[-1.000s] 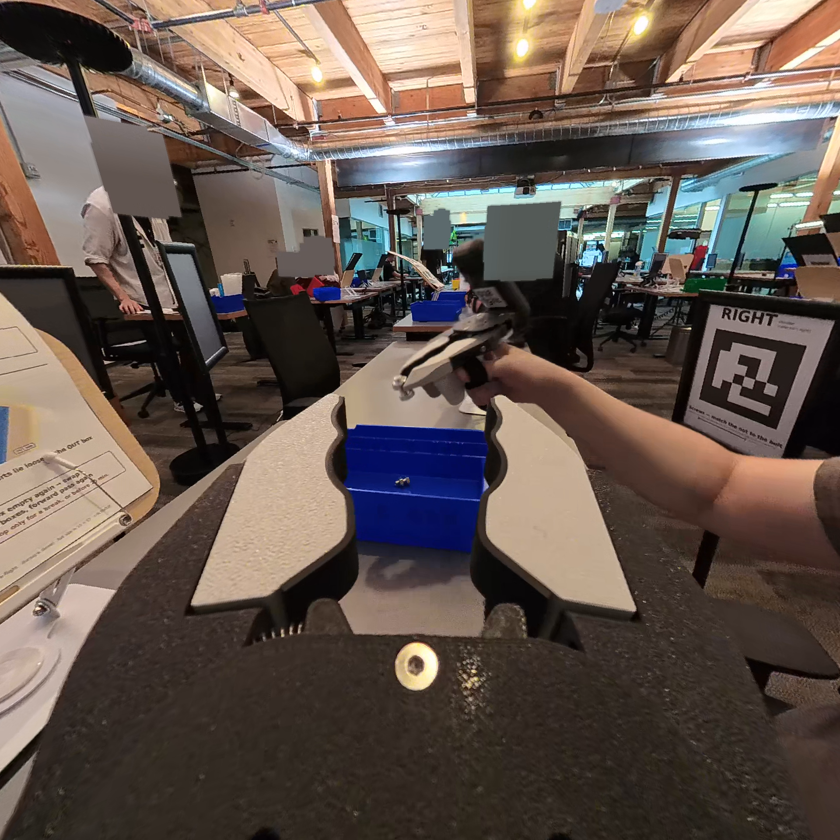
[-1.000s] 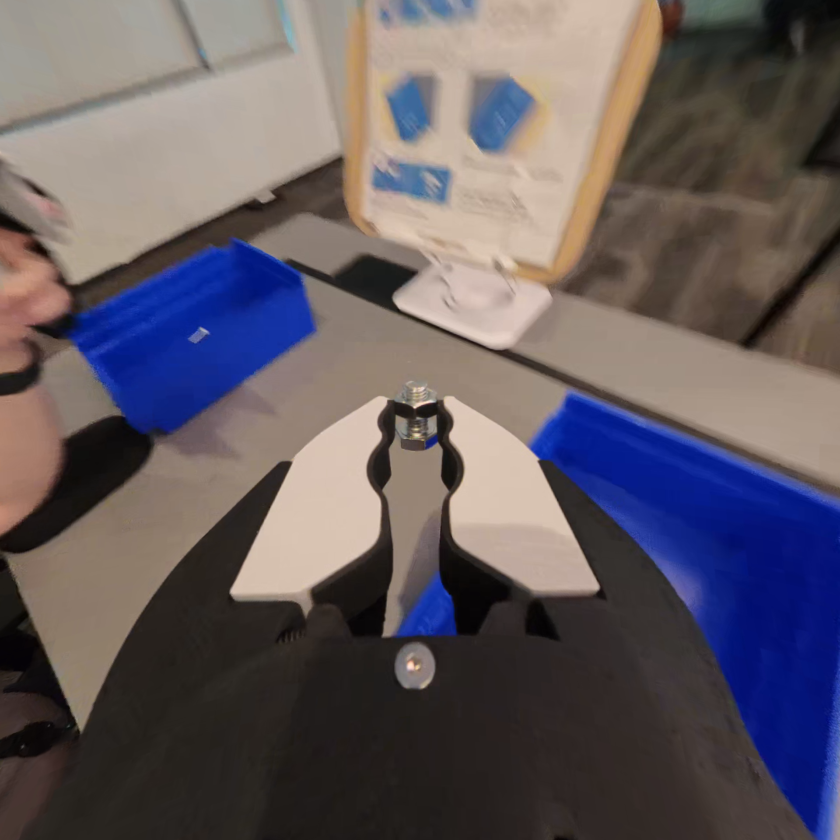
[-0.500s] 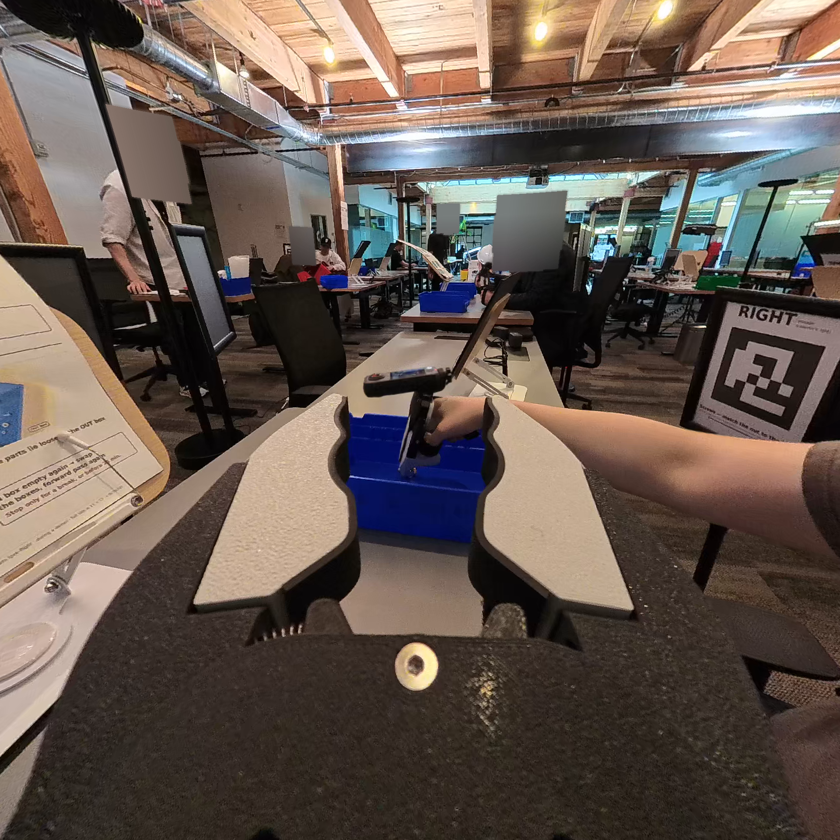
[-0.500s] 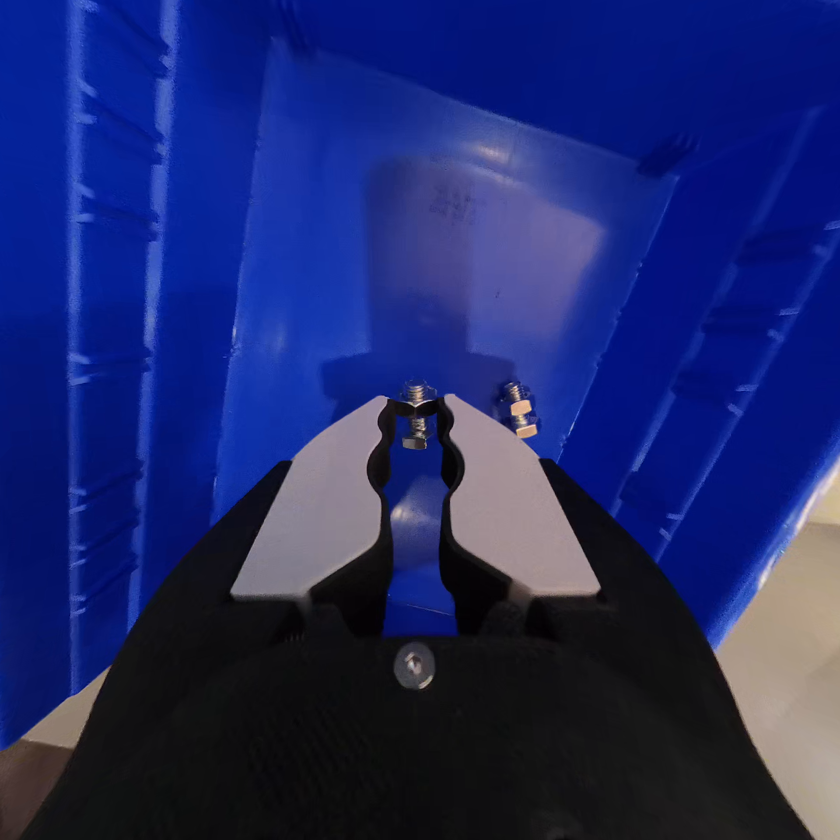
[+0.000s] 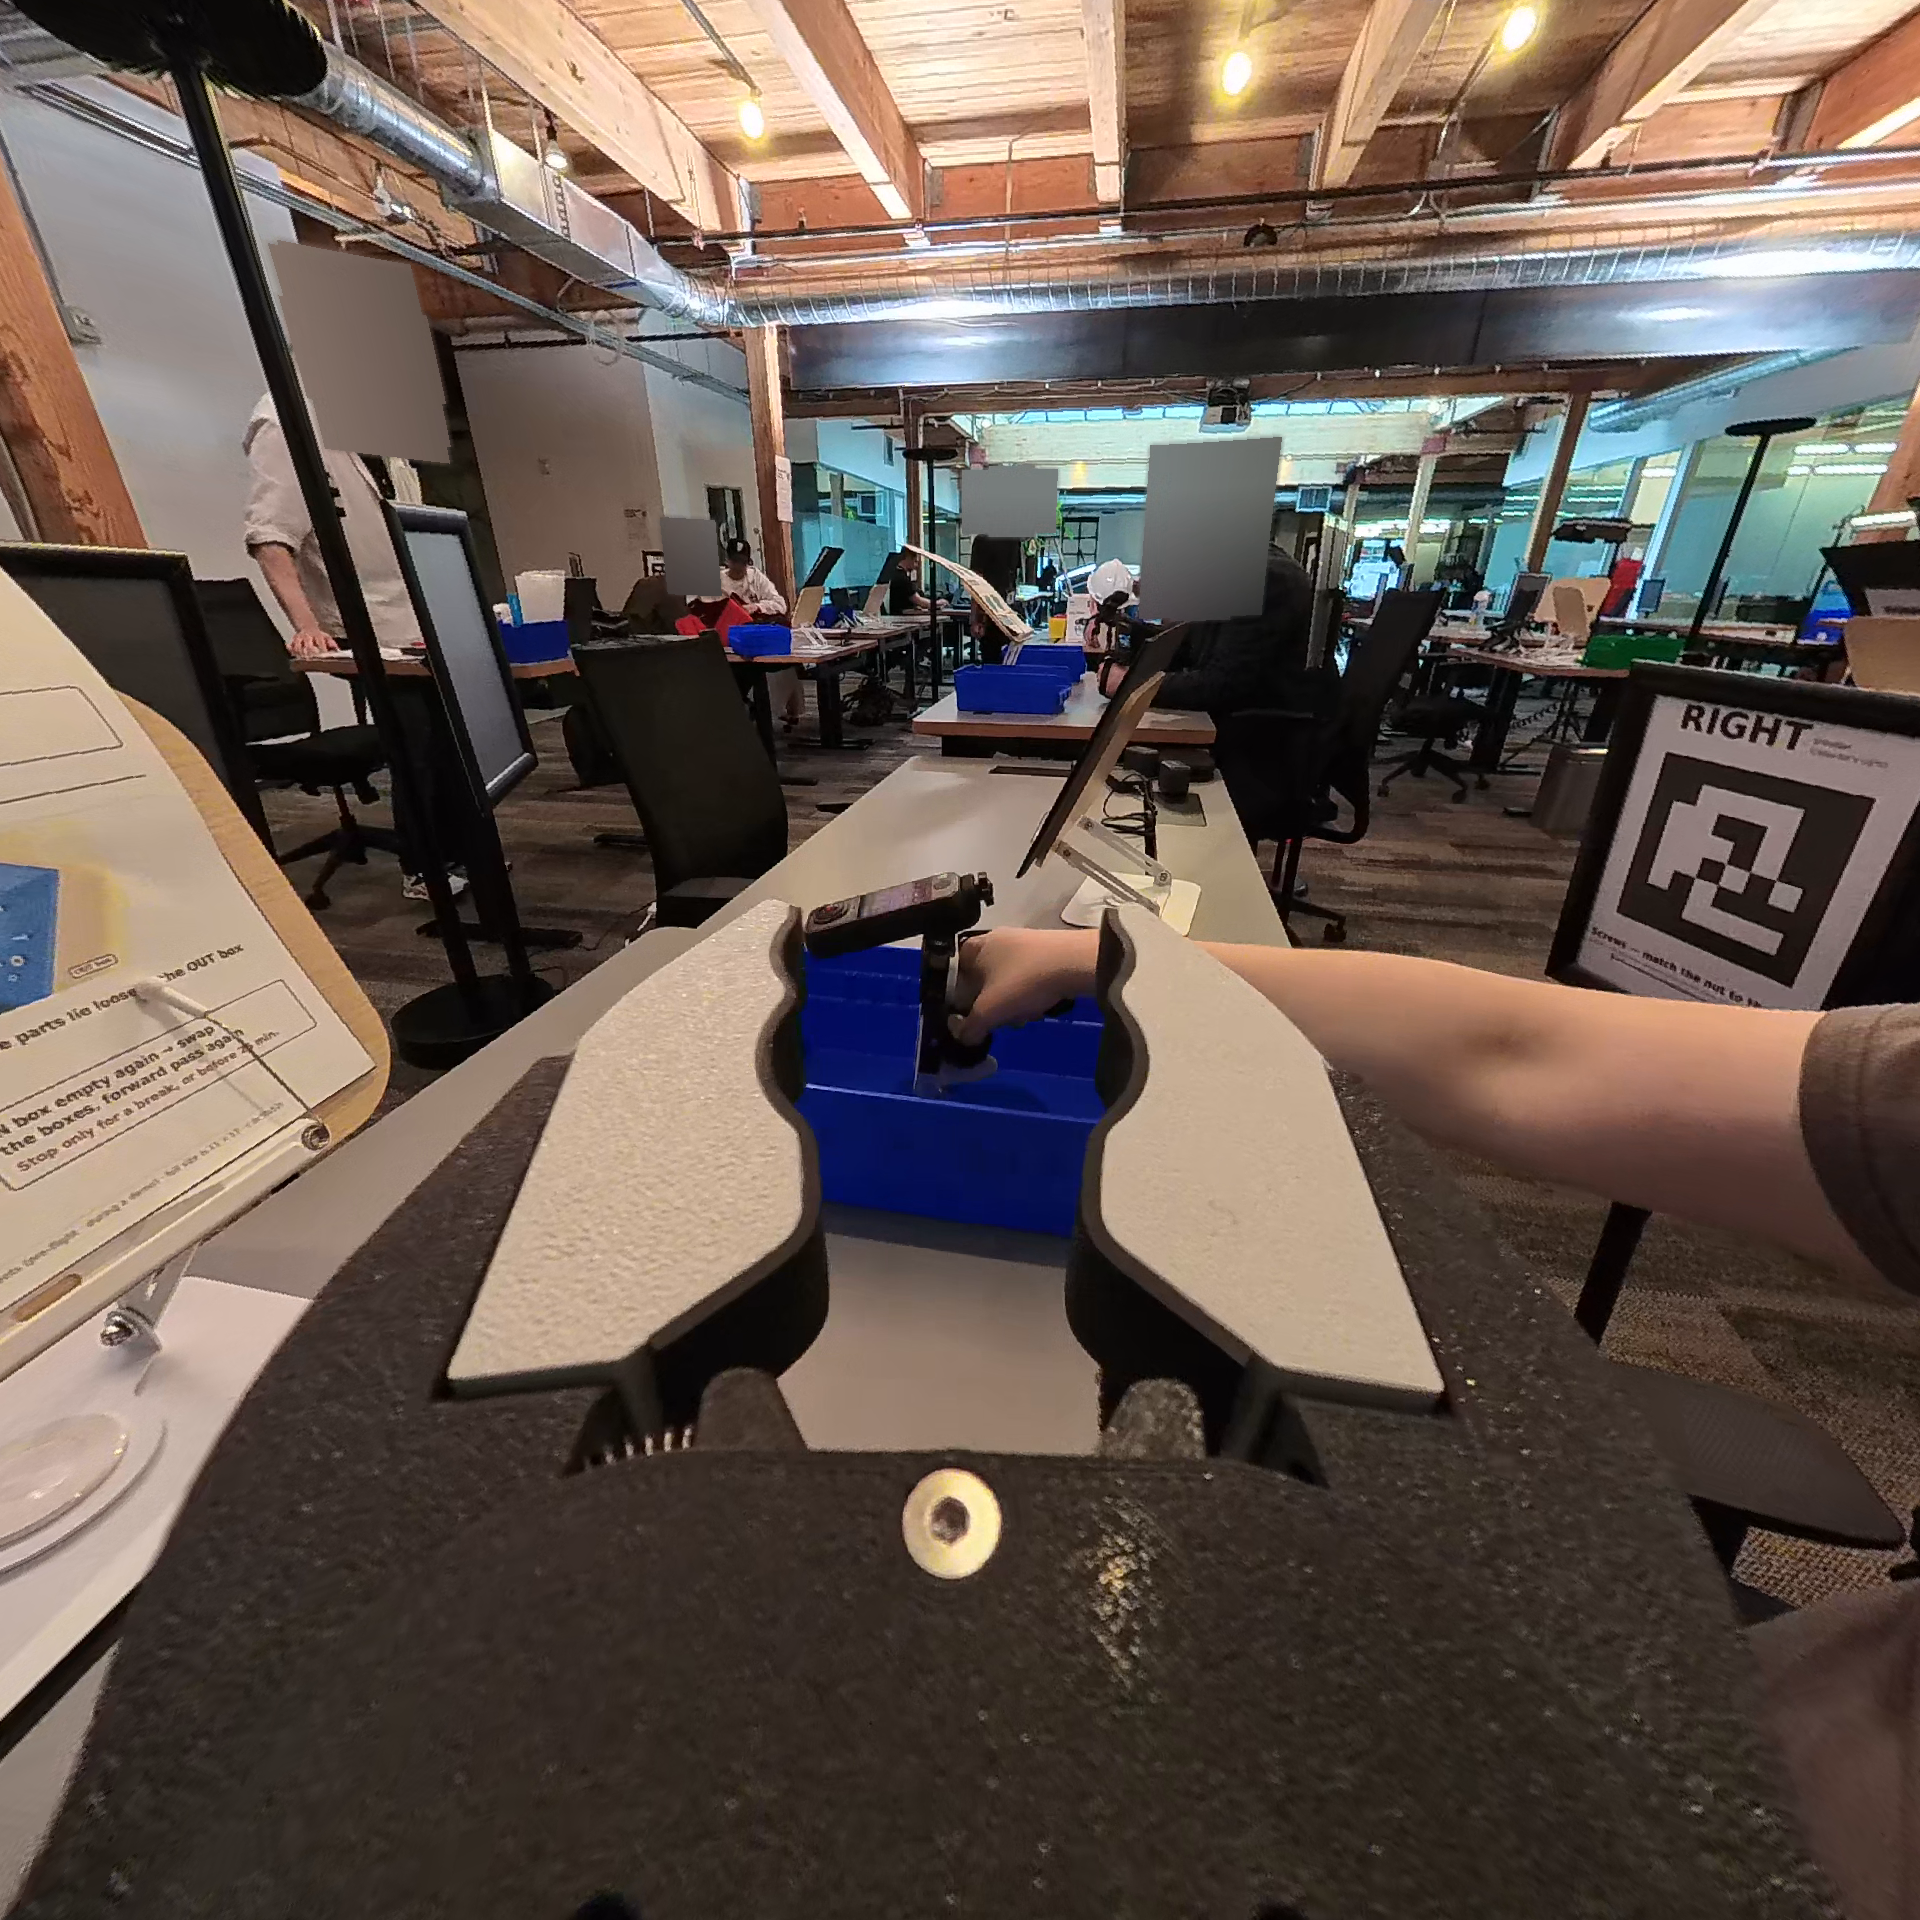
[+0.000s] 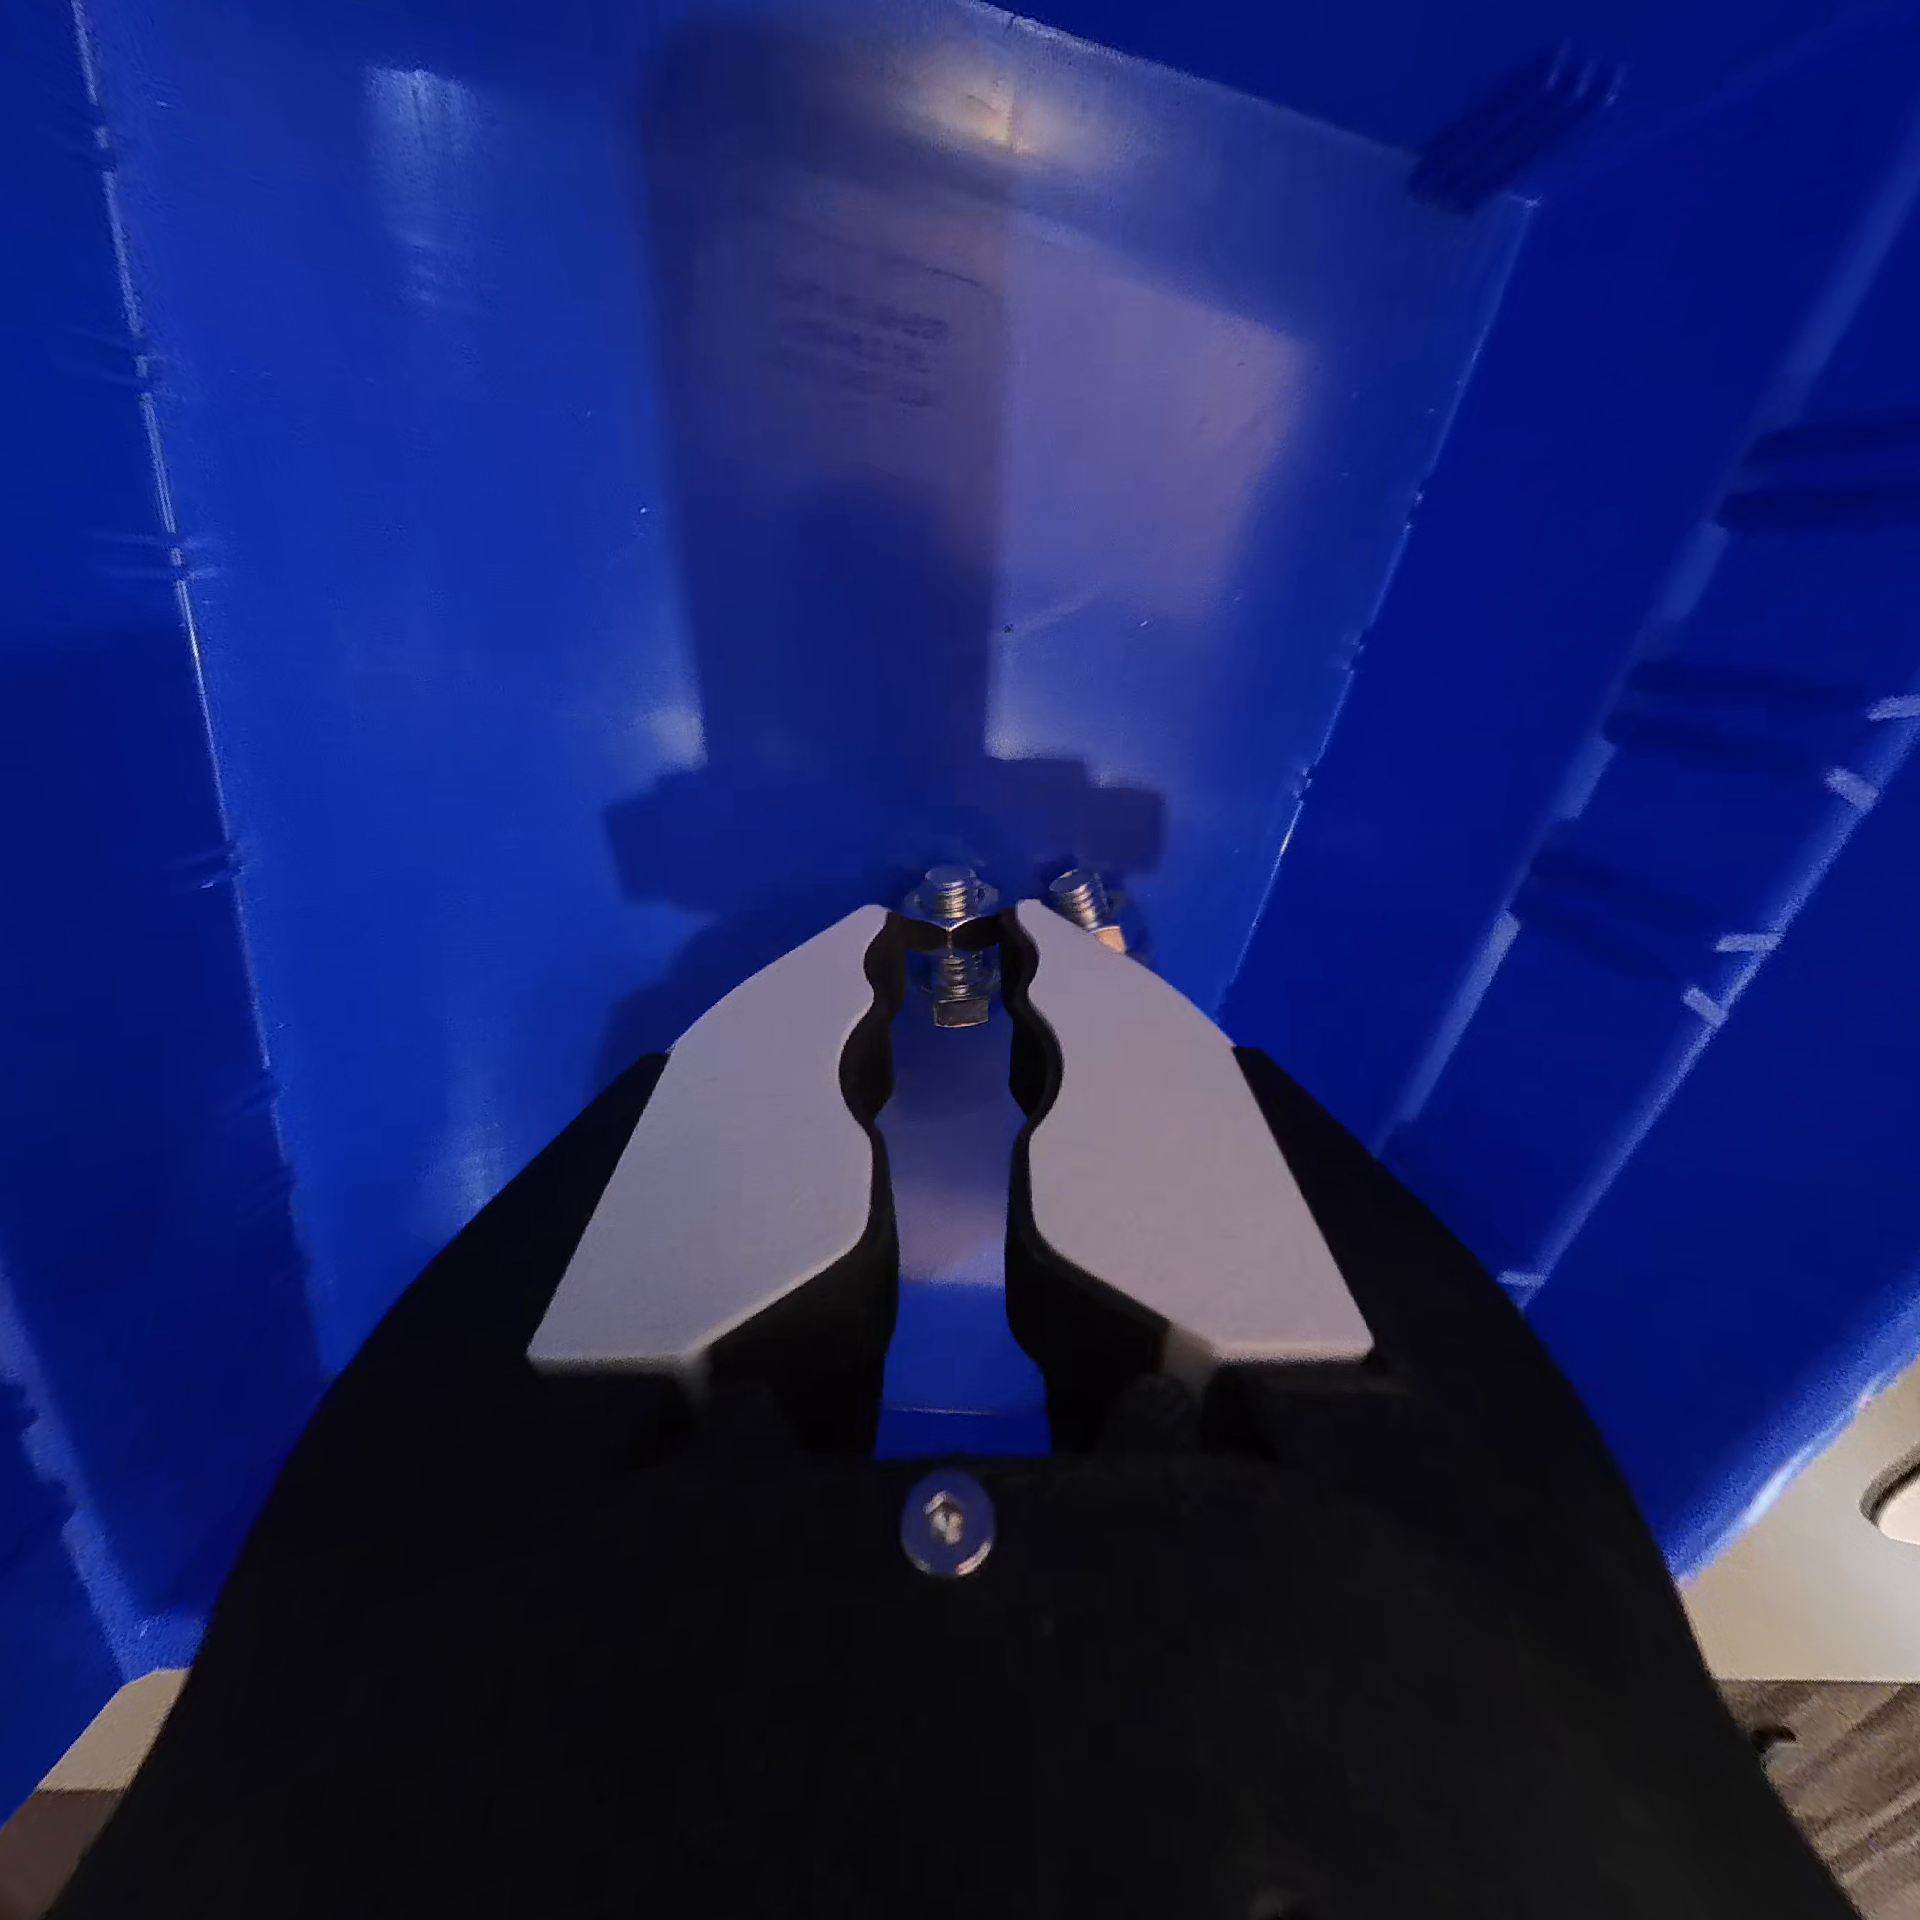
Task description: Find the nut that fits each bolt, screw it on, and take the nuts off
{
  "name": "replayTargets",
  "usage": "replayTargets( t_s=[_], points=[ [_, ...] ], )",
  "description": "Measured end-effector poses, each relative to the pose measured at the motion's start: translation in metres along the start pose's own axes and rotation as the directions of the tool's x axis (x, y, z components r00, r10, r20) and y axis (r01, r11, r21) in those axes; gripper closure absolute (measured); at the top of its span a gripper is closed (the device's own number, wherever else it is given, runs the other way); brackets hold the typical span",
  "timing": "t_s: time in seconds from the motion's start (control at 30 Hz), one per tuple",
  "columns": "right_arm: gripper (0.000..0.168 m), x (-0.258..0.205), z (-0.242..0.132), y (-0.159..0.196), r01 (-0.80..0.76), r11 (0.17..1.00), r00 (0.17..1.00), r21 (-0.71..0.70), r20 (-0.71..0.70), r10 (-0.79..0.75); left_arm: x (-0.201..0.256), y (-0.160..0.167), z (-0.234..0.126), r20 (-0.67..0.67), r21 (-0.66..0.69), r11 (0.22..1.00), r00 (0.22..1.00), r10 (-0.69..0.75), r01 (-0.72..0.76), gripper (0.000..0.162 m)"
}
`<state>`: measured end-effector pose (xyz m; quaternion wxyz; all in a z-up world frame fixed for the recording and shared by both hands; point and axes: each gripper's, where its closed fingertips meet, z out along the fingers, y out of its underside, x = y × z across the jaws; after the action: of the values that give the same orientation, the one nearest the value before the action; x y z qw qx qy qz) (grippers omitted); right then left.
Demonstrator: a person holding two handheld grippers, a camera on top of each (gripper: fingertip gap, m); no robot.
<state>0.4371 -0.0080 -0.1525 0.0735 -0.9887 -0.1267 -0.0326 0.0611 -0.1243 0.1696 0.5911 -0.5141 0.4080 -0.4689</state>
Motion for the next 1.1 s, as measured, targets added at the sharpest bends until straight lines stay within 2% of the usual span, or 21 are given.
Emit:
replayTargets(
  t_s=[0.17,0.2,0.33,0.47,0.57,0.63,0.7,0.83,0.93,1.0,1.1],
  points=[
    [0.148,0.002,0.000,-0.004,-0.010,0.999,1.000,0.031,-0.003,0.010,-0.002,0.004,0.001,0.012,-0.021,1.000,1.000,0.002,-0.002,0.109],
    [0.144,0.002,-0.001,-0.006,-0.013,0.999,1.000,0.047,-0.003,0.013,-0.003,0.004,0.001,0.013,-0.021,1.000,1.000,-0.001,0.001,0.109],
    [0.139,-0.002,-0.019,-0.014,0.006,0.992,1.000,0.123,0.009,-0.008,-0.006,0.001,-0.002,0.028,-0.009,1.000,1.000,-0.006,0.006,0.108],
    [0.138,-0.015,-0.063,-0.027,0.044,0.964,0.999,0.261,0.007,-0.047,-0.014,-0.002,-0.008,0.059,-0.007,1.000,0.998,0.000,0.001,0.112],
    [0.137,-0.031,-0.117,-0.043,0.085,0.895,0.996,0.437,-0.026,-0.082,-0.021,-0.002,-0.013,0.084,-0.015,1.000,0.996,-0.001,0.002,0.111],
    [0.137,-0.050,-0.158,-0.054,0.108,0.806,0.993,0.581,-0.019,-0.119,-0.028,-0.003,-0.017,0.111,-0.013,1.000,0.994,0.004,-0.002,0.112],
    [0.136,-0.077,-0.199,-0.063,0.118,0.683,0.984,0.720,0.010,-0.179,-0.036,-0.004,-0.022,0.154,-0.020,1.000,0.988,0.023,-0.020,0.111],
    [0.127,-0.136,-0.272,-0.070,0.099,0.367,0.918,0.925,0.057,-0.391,-0.059,-0.002,-0.036,0.240,-0.050,0.998,0.970,0.050,-0.039,0.111],
    [0.126,-0.172,-0.310,-0.065,0.058,0.167,0.832,0.984,0.045,-0.553,-0.086,0.003,-0.053,0.332,-0.064,0.998,0.942,0.040,-0.020,0.112],
    [0.126,-0.183,-0.321,-0.061,0.048,0.099,0.797,0.994,0.022,-0.604,-0.094,0.002,-0.064,0.365,-0.066,0.998,0.930,0.041,-0.018,0.114],
    [0.126,-0.189,-0.324,-0.057,0.065,-0.001,0.790,0.998,-0.052,-0.611,-0.105,0.002,-0.082,0.441,-0.123,0.990,0.891,0.111,-0.062,0.123]
  ],
)
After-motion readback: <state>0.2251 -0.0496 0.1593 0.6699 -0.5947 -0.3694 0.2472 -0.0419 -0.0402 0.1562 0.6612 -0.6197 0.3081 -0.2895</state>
